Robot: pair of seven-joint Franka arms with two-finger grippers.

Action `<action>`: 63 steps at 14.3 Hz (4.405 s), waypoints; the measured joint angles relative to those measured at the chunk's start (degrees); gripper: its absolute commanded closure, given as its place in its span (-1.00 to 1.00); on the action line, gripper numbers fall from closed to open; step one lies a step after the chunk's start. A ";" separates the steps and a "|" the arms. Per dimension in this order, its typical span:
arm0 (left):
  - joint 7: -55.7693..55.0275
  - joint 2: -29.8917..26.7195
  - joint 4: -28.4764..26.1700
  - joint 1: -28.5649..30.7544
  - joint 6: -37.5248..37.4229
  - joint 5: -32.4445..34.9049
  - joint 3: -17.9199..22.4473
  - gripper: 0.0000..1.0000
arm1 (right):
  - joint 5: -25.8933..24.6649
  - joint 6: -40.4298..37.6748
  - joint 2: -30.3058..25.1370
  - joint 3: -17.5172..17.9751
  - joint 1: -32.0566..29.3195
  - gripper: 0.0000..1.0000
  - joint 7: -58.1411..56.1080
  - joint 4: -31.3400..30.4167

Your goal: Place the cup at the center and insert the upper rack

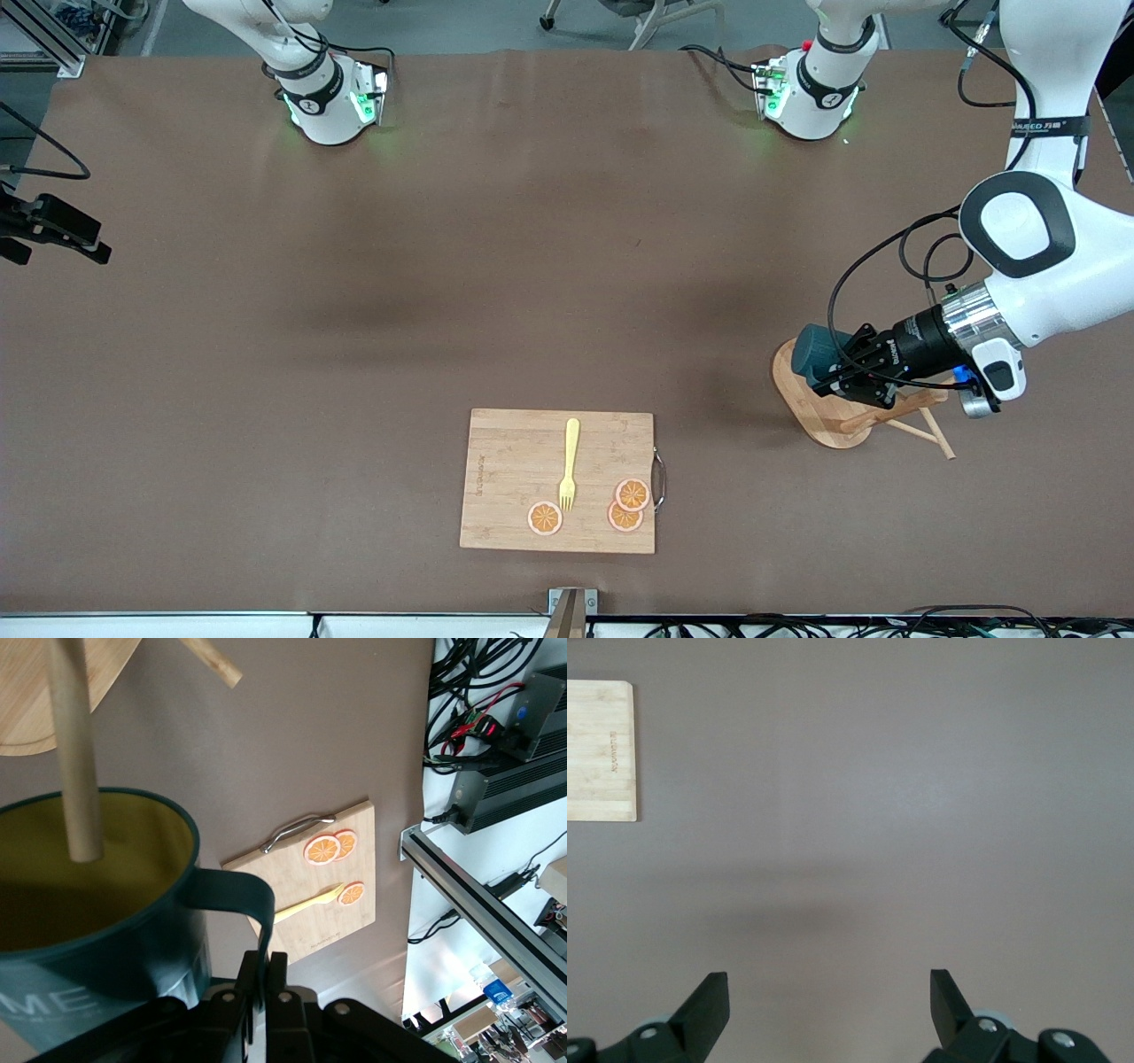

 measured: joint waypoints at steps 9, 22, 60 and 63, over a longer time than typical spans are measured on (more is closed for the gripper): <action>1.43 0.51 0.03 1.76 0.99 -0.20 0.20 0.97 | -0.03 3.29 -4.30 0.02 1.91 -1.00 2.23 -4.10; 3.56 0.85 0.04 4.35 1.00 -0.20 0.32 0.30 | -0.85 3.40 -10.67 -0.19 2.80 -1.00 2.23 -10.32; 49.33 -22.03 9.44 7.32 -25.27 45.35 -3.65 -1.00 | -0.88 -0.35 -8.95 -0.05 4.04 -1.00 2.19 -7.60; 49.33 -21.35 14.82 7.34 -31.26 45.66 -3.60 -1.00 | -0.88 -0.35 -8.95 -0.09 4.04 -1.00 2.19 -7.60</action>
